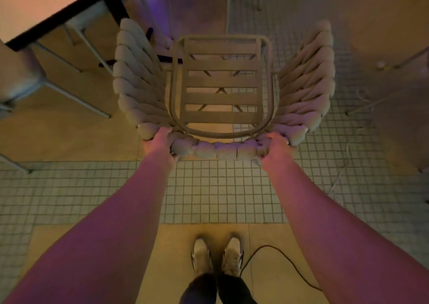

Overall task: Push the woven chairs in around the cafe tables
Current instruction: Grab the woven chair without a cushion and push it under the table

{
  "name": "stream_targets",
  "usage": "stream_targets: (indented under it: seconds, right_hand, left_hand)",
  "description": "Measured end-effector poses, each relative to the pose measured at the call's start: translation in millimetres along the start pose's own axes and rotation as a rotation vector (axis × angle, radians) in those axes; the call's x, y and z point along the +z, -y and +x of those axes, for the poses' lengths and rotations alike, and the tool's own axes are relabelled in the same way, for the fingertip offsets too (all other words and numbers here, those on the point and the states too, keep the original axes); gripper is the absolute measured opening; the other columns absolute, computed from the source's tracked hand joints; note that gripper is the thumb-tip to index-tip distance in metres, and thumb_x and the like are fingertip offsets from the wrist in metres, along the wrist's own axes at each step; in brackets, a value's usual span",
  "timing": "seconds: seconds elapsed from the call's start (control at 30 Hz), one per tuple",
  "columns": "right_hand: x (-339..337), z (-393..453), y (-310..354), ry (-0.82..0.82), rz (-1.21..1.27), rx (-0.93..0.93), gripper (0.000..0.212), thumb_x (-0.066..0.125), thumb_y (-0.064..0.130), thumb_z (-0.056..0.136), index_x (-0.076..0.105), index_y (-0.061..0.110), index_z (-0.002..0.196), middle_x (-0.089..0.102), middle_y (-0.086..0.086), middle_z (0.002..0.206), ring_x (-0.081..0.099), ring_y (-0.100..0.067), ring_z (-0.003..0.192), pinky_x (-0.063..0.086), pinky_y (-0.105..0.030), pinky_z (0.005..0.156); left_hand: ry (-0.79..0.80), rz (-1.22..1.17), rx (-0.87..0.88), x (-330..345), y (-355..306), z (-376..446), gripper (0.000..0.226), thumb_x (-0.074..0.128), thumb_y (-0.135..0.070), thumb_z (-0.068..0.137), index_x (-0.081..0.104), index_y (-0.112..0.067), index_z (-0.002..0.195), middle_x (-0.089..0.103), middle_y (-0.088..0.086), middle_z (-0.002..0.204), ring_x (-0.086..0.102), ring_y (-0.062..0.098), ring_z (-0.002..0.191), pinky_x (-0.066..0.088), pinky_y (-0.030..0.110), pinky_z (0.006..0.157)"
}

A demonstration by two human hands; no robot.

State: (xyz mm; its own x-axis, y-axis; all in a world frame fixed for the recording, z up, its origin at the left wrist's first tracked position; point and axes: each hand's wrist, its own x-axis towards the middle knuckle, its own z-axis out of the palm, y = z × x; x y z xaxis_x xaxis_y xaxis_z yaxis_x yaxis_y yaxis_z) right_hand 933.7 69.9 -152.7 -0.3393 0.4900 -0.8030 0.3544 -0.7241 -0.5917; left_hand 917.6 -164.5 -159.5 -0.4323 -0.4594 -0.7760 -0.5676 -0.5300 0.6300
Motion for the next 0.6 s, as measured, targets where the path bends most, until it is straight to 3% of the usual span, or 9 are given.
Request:
stream_targets:
  seconds: [0.07, 0.17, 0.27, 0.33, 0.4, 0.47, 0.53, 0.6]
  right_hand:
    - [18.2, 5.7, 12.6, 0.016, -0.033, 0.029, 0.046, 0.066, 0.003, 0.077, 0.053, 0.011, 0.120, 0.059, -0.007, 0.077, 0.062, -0.025, 0.070, 0.053, -0.044, 0.072]
    - [34.7, 13.1, 24.0, 0.005, -0.102, 0.067, 0.047, 0.069, 0.007, 0.076, 0.053, 0.012, 0.120, 0.058, -0.007, 0.077, 0.064, -0.028, 0.078, 0.055, -0.049, 0.073]
    - [39.6, 16.8, 26.3, -0.022, -0.116, 0.054, 0.040, 0.069, 0.007, 0.075, 0.053, 0.013, 0.111, 0.058, -0.005, 0.074, 0.063, -0.024, 0.069, 0.053, -0.040, 0.052]
    - [38.2, 16.7, 25.3, -0.017, -0.088, 0.048, 0.047, 0.069, 0.006, 0.075, 0.050, 0.016, 0.117, 0.059, -0.005, 0.079, 0.060, -0.021, 0.065, 0.046, -0.033, 0.046]
    - [36.0, 18.2, 23.3, -0.031, -0.085, 0.048, 0.058, 0.071, 0.010, 0.073, 0.046, 0.017, 0.125, 0.061, -0.008, 0.096, 0.060, -0.024, 0.074, 0.049, -0.040, 0.054]
    - [32.8, 17.9, 23.6, -0.108, -0.212, -0.051, 0.066, 0.074, 0.018, 0.072, 0.042, 0.015, 0.130, 0.060, -0.013, 0.115, 0.061, -0.031, 0.092, 0.054, -0.051, 0.074]
    - [23.3, 18.2, 27.6, -0.166, -0.545, -0.352, 0.084, 0.074, 0.026, 0.072, 0.029, 0.011, 0.141, 0.050, -0.019, 0.132, 0.055, -0.038, 0.112, 0.048, -0.052, 0.090]
    - [13.6, 20.8, 45.2, -0.137, -0.820, -0.633, 0.094, 0.074, 0.028, 0.072, 0.020, 0.008, 0.147, 0.039, -0.023, 0.140, 0.047, -0.041, 0.121, 0.043, -0.051, 0.096]
  left_hand:
    - [-0.001, 0.001, 0.008, 18.3, -12.7, 4.6, 0.039, 0.071, -0.019, 0.078, 0.045, -0.023, 0.106, 0.054, 0.002, 0.088, 0.059, 0.022, 0.072, 0.049, 0.032, 0.053]
    - [-0.007, 0.015, 0.004, 36.4, -26.1, 10.5, 0.047, 0.070, -0.017, 0.078, 0.046, -0.020, 0.119, 0.055, 0.006, 0.103, 0.060, 0.026, 0.082, 0.050, 0.037, 0.058]
    - [-0.009, 0.011, -0.006, 39.8, -29.5, 15.4, 0.045, 0.069, -0.017, 0.079, 0.046, -0.022, 0.116, 0.056, 0.004, 0.100, 0.060, 0.024, 0.082, 0.051, 0.036, 0.056]
    - [0.017, 0.009, -0.012, 37.8, -28.8, 14.3, 0.044, 0.071, -0.019, 0.079, 0.045, -0.024, 0.113, 0.056, 0.001, 0.093, 0.060, 0.020, 0.078, 0.050, 0.031, 0.051]
    - [0.012, 0.051, -0.017, 34.4, -28.0, 14.7, 0.047, 0.073, -0.025, 0.077, 0.043, -0.024, 0.114, 0.057, 0.002, 0.096, 0.061, 0.022, 0.081, 0.051, 0.034, 0.056]
    - [-0.015, 0.175, 0.041, 30.8, -31.9, 15.5, 0.057, 0.075, -0.033, 0.076, 0.042, -0.019, 0.120, 0.058, 0.007, 0.111, 0.061, 0.029, 0.097, 0.053, 0.043, 0.071]
    - [-0.110, 0.532, 0.314, 19.9, -42.8, 20.3, 0.078, 0.074, -0.041, 0.074, 0.037, -0.011, 0.136, 0.051, 0.014, 0.132, 0.054, 0.036, 0.117, 0.047, 0.047, 0.091]
    - [-0.144, 0.864, 0.608, 8.2, -64.3, 27.9, 0.085, 0.072, -0.043, 0.075, 0.031, -0.009, 0.142, 0.043, 0.021, 0.138, 0.047, 0.041, 0.123, 0.042, 0.047, 0.097]
